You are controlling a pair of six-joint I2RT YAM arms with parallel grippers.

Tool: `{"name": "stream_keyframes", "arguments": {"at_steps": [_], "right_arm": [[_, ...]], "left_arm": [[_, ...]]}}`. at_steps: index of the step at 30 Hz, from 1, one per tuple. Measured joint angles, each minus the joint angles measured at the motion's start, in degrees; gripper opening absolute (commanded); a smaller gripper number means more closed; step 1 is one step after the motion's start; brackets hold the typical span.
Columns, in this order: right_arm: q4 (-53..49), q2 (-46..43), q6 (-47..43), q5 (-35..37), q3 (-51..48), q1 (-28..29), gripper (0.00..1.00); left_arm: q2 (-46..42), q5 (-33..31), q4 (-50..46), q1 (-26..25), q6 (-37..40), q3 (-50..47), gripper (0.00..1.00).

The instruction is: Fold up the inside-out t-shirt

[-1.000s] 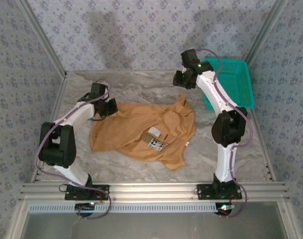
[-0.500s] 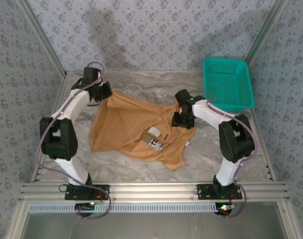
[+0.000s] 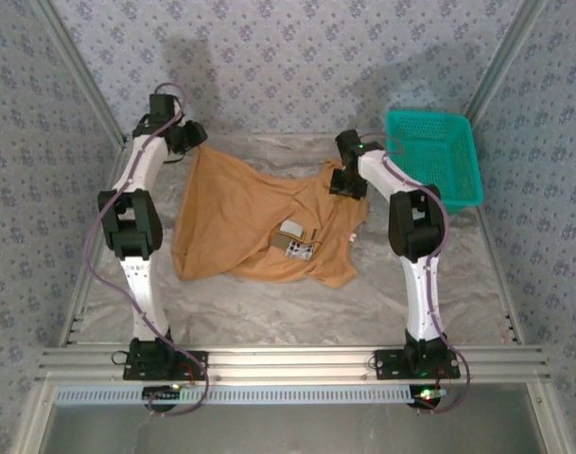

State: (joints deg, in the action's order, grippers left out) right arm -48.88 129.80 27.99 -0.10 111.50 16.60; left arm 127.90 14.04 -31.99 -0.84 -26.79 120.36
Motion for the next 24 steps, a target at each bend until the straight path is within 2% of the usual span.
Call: {"name": "stream_keyframes", "arguments": {"at_steps": [3,5,11,14,19,24], "right_arm": [[-1.42,-3.58,-0.81,0.9,0.44,1.09,0.47],[-1.57,-8.76,-1.29,1.22,-3.23,2.95,0.47],[0.7,-29.83,-1.68,-0.44,-24.79,8.13,0.48],[2.97,-38.12,-1.29,-2.4,-34.6,8.28,0.51],[6.75,-45.38,0.72,-6.1,-48.33,9.11,0.54],[7.93,-46.75,2.71,-8.39,-55.45,11.76,0.54]], "left_arm": [[-5.88,-2.56,-1.25,0.55,1.46,-5.88,0.33],[-14.51,-4.35,-2.23,0.39,2.01,-15.82,0.31],[-46.36,-7.91,-4.42,-1.27,0.81,-50.95,0.31],[-56.37,-8.13,-5.11,-1.86,-0.98,-64.63,0.36],[-60.76,-7.1,-4.35,-2.6,-4.09,-77.83,0.38],[-60.46,-6.6,-3.87,-3.45,-4.81,-80.46,0.38]]}}
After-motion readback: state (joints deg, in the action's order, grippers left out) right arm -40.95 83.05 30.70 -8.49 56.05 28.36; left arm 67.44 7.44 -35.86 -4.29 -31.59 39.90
